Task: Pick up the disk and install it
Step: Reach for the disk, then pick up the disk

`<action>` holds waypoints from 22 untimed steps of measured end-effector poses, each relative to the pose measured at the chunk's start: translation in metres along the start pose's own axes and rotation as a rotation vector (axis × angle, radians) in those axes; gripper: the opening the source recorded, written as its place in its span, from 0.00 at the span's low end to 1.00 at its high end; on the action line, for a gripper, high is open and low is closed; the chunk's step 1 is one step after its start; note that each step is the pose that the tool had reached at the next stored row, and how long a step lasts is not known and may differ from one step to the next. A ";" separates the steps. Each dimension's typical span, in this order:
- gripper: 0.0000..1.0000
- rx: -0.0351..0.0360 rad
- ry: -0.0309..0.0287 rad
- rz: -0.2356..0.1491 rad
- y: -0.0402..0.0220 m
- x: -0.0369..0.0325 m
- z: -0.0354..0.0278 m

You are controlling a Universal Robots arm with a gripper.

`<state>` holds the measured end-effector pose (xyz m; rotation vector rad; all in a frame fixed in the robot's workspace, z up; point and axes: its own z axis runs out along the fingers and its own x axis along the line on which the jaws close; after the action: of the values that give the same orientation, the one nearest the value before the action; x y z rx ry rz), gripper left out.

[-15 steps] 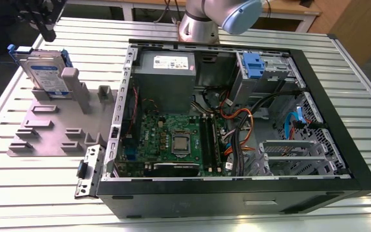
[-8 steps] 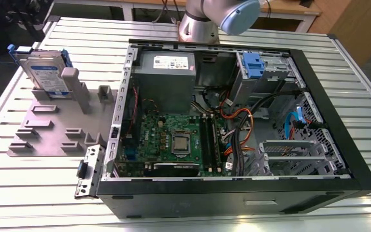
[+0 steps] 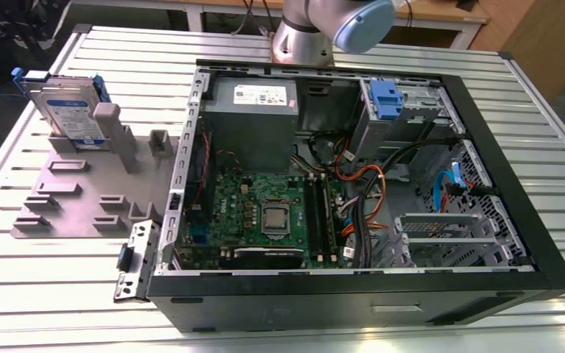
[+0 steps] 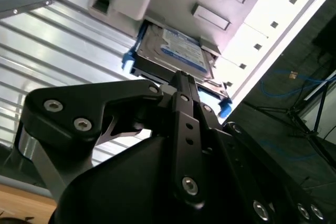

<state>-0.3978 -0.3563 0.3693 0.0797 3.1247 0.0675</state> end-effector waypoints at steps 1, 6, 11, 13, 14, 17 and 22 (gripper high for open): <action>0.11 0.0000 -0.0001 0.000 0.0006 0.0037 0.0006; 0.11 0.0000 0.0002 0.000 0.0032 0.0211 0.0029; 0.11 0.0002 0.0026 0.000 0.0057 0.0284 0.0045; 0.11 -0.0028 0.0029 0.000 0.0057 0.0285 0.0045; 0.11 -0.0057 0.0030 0.000 0.0058 0.0285 0.0045; 0.11 -0.0061 0.0030 0.000 0.0057 0.0285 0.0045; 0.11 -0.0066 0.0031 0.000 0.0057 0.0285 0.0045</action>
<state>-0.4258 -0.3489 0.3646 0.0798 3.1273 0.0780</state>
